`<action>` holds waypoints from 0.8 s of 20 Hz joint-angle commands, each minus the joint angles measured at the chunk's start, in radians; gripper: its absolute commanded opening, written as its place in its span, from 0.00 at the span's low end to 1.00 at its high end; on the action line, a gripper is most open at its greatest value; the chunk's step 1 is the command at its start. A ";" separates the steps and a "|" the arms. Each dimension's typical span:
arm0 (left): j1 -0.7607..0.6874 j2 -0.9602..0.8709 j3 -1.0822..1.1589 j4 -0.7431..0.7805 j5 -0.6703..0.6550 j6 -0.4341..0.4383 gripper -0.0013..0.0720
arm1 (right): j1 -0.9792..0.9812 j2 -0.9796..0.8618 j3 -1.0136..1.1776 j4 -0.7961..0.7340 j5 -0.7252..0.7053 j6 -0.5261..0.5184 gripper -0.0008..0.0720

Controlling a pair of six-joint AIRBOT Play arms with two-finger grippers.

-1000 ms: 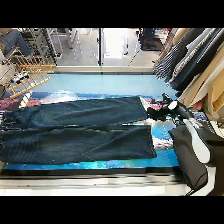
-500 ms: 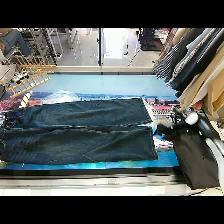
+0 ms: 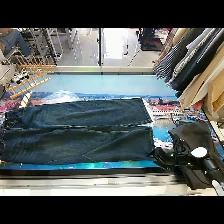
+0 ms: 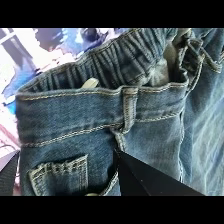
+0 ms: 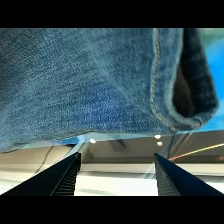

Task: Fold the clothes and pants, and hang the long-sleeved shirts on hangers.

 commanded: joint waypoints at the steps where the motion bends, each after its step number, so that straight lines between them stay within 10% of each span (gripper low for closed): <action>1: -0.018 -0.005 0.000 -0.012 0.027 0.008 0.85 | -0.004 0.018 -0.037 -0.031 -0.004 0.025 0.72; 16: -0.059 -0.010 0.000 0.047 0.135 0.007 0.85 | 0.037 -0.096 -0.037 -0.072 -0.208 0.113 0.62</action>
